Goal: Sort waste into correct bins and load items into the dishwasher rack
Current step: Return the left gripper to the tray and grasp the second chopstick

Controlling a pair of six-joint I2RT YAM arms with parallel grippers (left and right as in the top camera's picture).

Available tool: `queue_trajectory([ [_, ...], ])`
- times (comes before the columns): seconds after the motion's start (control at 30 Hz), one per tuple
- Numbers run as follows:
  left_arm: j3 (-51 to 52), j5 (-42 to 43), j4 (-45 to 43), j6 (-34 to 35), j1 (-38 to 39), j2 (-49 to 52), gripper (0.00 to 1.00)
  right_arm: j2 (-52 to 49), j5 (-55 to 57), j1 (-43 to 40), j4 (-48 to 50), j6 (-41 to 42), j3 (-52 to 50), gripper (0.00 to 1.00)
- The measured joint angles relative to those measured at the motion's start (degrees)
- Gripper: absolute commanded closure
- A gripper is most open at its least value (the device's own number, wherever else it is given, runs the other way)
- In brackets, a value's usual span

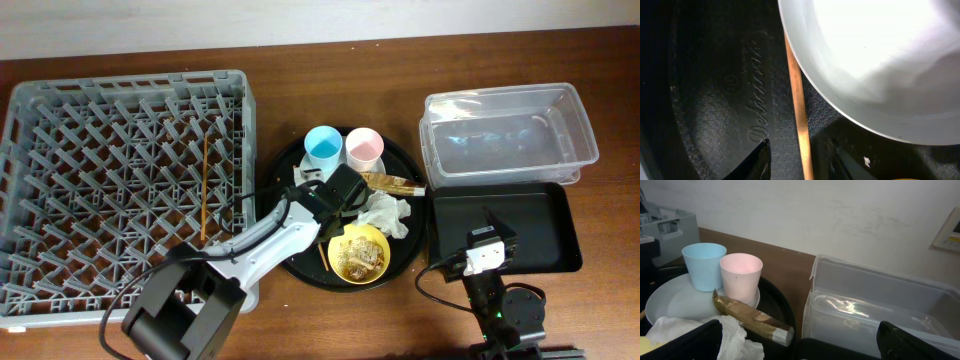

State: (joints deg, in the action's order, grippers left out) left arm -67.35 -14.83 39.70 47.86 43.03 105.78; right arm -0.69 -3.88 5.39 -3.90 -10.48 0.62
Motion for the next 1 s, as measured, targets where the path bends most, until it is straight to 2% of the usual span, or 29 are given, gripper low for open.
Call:
queue_trajectory([
  [0.13, 0.0, 0.0, -0.3, 0.0, 0.0, 3.3, 0.66, 0.0, 0.0, 0.0, 0.0, 0.0, 0.0, 0.01],
  [0.2, 0.0, 0.0, -0.3, 0.0, 0.0, 3.4, 0.71, 0.0, 0.0, 0.0, 0.0, 0.0, 0.0, 0.01],
  [0.3, 0.0, 0.0, -0.9, 0.2, 0.0, 4.0, 0.73, 0.0, 0.0, 0.0, 0.0, 0.0, 0.0, 0.01],
  [0.37, -0.2, 0.1, -0.9, 0.2, 0.1, 4.2, 0.86, 0.0, 0.0, 0.0, 0.0, 0.0, 0.0, 0.01],
  [0.43, -0.4, 1.0, -1.3, 0.5, 0.2, 4.3, 0.91, 0.0, 0.0, 0.0, 0.0, 0.0, 0.0, 0.01],
  [0.47, -0.7, 1.2, -1.0, 0.6, 0.2, 4.4, 0.99, 0.0, 0.0, 0.0, 0.0, 0.0, 0.0, 0.01],
  [0.53, -1.0, 0.9, 1.9, 0.1, 0.1, 4.1, 0.99, 0.0, 0.0, 0.0, 0.0, 0.0, 0.0, 0.01],
  [0.67, -1.0, -6.6, 7.7, -1.4, -3.1, -7.6, 0.99, 0.0, 0.0, 0.0, 0.0, 0.0, 0.0, 0.01],
  [0.73, -1.2, -9.6, 7.6, -8.5, -7.5, -19.4, 1.00, 0.0, 0.0, 0.0, 0.0, 0.0, 0.0, 0.01],
  [0.77, -1.4, -9.9, 7.5, -11.4, -9.0, -21.9, 0.99, 0.0, 0.0, 0.0, 0.0, 0.0, 0.0, 0.01],
  [0.8, -1.4, -10.0, 7.6, -14.4, -11.1, -24.5, 0.79, 0.0, 0.0, 0.0, 0.0, 0.0, 0.0, 0.01],
  [0.83, -1.4, -9.9, 7.7, -16.8, -13.5, -26.9, 0.48, 0.0, 0.0, 0.0, 0.0, 0.0, 0.0, 0.01],
  [0.87, -1.4, -6.3, 7.8, -18.7, -15.4, -28.4, 0.35, 0.0, 0.0, 0.0, 0.0, 0.0, 0.0, 0.01],
  [0.9, -1.4, -1.5, 7.9, -19.6, -15.6, -28.4, 0.30, 0.0, 0.0, 0.0, 0.0, 0.0, 0.0, 0.01],
  [0.97, -1.5, 9.0, 7.8, -19.5, -14.5, -26.1, 0.30, 0.0, 0.0, 0.0, 0.0, 0.0, 0.0, 0.01],
  [1.0, -1.5, 11.3, 7.8, -19.1, -13.1, -24.0, 0.30, 0.0, 0.0, 0.0, 0.0, 0.0, 0.0, 0.01],
])
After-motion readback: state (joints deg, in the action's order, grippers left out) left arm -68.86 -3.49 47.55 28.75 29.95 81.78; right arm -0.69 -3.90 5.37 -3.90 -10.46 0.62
